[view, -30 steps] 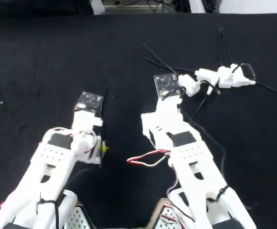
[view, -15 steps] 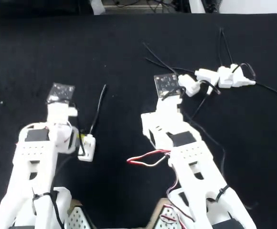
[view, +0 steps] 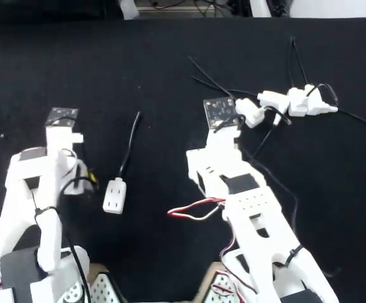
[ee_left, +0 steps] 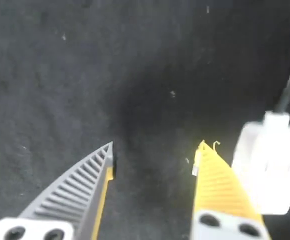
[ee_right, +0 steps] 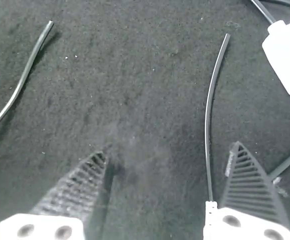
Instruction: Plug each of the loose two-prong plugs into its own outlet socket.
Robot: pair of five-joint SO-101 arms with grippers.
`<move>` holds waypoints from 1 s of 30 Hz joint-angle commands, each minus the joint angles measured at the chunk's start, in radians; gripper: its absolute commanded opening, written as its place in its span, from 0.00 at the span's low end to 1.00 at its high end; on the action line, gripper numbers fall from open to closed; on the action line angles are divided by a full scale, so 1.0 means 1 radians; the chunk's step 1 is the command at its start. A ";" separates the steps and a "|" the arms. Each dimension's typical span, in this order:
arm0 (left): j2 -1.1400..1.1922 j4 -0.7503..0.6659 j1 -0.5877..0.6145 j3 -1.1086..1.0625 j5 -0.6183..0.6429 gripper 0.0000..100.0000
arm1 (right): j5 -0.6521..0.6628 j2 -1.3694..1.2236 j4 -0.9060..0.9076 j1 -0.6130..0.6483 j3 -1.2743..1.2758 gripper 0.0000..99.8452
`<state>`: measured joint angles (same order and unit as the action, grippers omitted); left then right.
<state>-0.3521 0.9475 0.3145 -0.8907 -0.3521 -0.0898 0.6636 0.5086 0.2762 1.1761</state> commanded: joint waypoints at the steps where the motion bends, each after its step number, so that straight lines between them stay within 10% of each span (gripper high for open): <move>1: 0.002 0.081 -0.042 0.013 -0.071 0.26 | 0.000 0.048 -0.026 -0.011 -0.008 0.32; 18: 0.000 0.095 -0.789 0.054 0.334 0.26 | -0.061 0.051 -0.020 -0.236 -0.059 0.32; 30: 0.003 0.454 -0.499 0.420 0.175 0.26 | -0.069 0.050 -0.020 -0.245 -0.061 0.32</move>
<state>-0.3491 1.3571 -0.3437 -0.6882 -0.1327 -0.1496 0.6805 0.5086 0.0414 1.1761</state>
